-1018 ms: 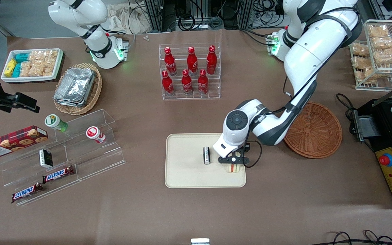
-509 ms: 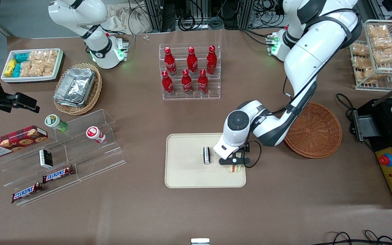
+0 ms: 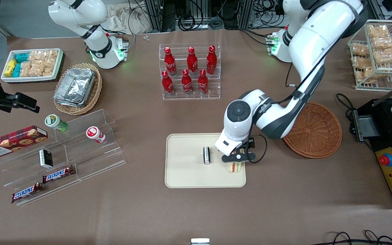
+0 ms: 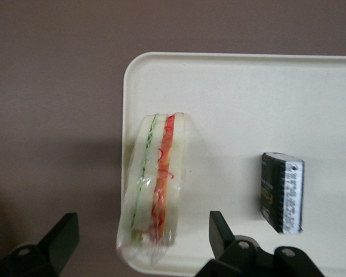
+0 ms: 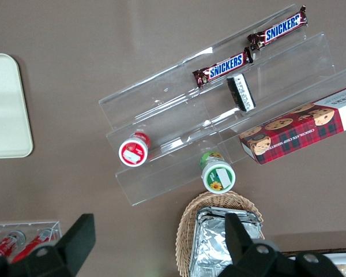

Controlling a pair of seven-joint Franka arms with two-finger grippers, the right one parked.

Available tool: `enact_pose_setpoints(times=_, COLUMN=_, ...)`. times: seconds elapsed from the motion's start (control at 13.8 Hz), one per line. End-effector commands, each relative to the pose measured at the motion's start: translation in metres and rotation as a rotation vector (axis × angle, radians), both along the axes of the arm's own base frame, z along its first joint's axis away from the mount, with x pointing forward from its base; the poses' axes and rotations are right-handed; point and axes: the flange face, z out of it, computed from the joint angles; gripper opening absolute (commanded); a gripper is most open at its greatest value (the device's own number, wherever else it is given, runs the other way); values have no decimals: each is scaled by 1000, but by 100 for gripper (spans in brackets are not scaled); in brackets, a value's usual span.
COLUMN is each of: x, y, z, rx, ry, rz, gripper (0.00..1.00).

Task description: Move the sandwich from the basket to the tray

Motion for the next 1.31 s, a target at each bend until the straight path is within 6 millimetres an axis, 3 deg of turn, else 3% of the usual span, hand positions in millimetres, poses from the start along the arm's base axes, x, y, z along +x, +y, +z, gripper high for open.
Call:
enact_pose_setpoints(times=0.0, x=-19, y=12, z=66, rx=-9, ry=74, rz=-73, gripper=100)
enact_pose_setpoints(times=0.44, x=-8, y=130, z=180, rx=-44, ry=142, rz=-120, gripper=100)
enact_pose_setpoints(times=0.65, x=-9, y=200, z=224, rx=-60, ry=149, rz=-116, gripper=100)
enact_pose_setpoints(times=0.95, x=-22, y=264, z=265, rx=-70, ry=146, rz=-85, gripper=100)
enact_pose_setpoints(times=1.09, x=-36, y=317, z=285, rx=-81, ry=154, rz=-131, gripper=100)
enact_pose_setpoints(times=1.24, x=-47, y=339, z=302, rx=-85, ry=135, rz=-139, gripper=100)
